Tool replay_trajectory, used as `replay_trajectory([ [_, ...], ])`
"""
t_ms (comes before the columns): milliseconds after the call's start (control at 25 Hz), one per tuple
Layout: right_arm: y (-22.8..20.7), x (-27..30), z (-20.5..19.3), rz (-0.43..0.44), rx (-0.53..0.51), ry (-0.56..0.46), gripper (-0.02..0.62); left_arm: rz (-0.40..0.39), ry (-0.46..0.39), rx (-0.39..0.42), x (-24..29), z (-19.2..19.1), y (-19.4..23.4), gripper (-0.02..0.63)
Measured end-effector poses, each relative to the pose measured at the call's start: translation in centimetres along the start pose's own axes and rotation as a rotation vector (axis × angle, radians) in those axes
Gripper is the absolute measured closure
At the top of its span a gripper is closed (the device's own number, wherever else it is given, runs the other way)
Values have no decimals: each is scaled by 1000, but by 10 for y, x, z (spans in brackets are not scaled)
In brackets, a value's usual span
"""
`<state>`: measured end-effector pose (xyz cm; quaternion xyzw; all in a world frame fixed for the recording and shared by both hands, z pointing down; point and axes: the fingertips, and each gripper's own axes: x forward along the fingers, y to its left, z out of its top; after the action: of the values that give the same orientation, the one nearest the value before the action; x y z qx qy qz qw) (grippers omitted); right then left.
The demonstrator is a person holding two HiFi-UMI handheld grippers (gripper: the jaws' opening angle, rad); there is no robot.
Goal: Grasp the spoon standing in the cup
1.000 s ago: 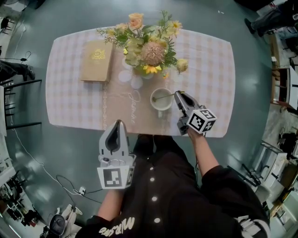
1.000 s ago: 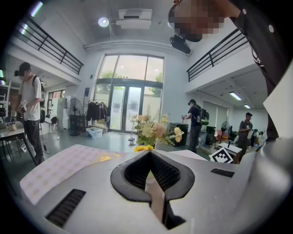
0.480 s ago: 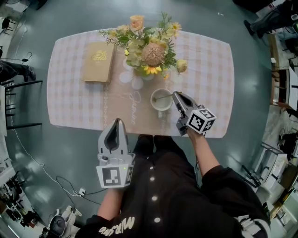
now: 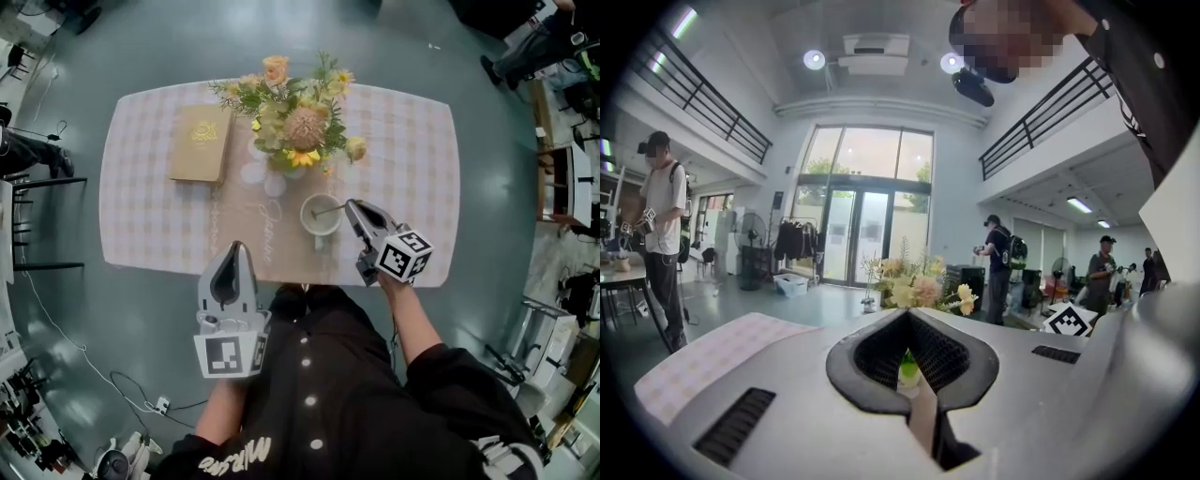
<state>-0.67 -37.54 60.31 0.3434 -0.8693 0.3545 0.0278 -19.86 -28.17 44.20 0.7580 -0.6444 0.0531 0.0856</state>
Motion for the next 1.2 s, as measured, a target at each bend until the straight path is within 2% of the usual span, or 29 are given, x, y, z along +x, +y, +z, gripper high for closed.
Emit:
replay_trajectory([
  [200,17,-16,18,13,-44,-24,591,-24,-32,5,1,13,-7,589],
  [440,41,-36,52,-1,-120,-104,591,-35,-73,9,2,26,-5,588],
  [600,56,-49,75,-27,-183,-148,591,-37,-90,12,2,33,-2,588],
  [800,68,-66,103,-68,-213,-217,591,-33,-124,21,6,46,5,589],
  [1200,96,-99,142,-163,-374,-313,591,-11,-172,42,16,68,24,589],
])
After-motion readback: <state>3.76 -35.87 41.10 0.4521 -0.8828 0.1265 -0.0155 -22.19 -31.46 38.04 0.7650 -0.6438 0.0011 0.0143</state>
